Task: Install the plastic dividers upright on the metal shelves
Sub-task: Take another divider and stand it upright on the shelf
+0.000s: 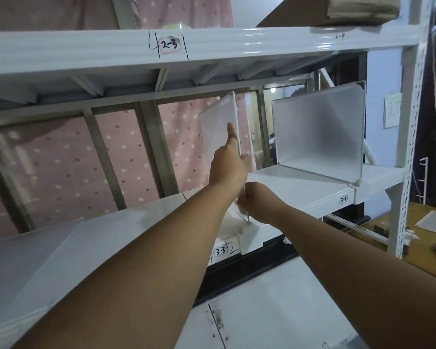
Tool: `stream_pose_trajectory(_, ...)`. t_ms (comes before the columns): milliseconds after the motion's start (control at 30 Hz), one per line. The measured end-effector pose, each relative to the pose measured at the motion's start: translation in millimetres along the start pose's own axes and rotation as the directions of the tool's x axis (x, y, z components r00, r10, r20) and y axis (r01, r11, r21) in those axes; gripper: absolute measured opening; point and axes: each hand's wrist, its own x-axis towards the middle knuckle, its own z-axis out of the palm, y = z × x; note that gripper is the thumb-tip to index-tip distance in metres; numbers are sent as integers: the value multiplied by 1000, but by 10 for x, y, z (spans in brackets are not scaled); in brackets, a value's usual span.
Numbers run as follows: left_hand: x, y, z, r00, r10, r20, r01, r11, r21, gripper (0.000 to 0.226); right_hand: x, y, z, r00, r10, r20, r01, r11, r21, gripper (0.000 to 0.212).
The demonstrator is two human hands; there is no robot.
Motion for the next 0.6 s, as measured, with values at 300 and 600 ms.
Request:
stream_pose_trajectory(300, -40, -28, -9, 999, -38, 15, 38, 999, 22, 89, 37, 56, 43, 1000, -22, 15, 23, 997, -68, 20)
stream_pose_trajectory(600, -191, -108, 30, 1000, -13, 3, 13, 1000, 0, 90, -4, 165, 149, 997, -70, 14, 71, 984, -161, 26)
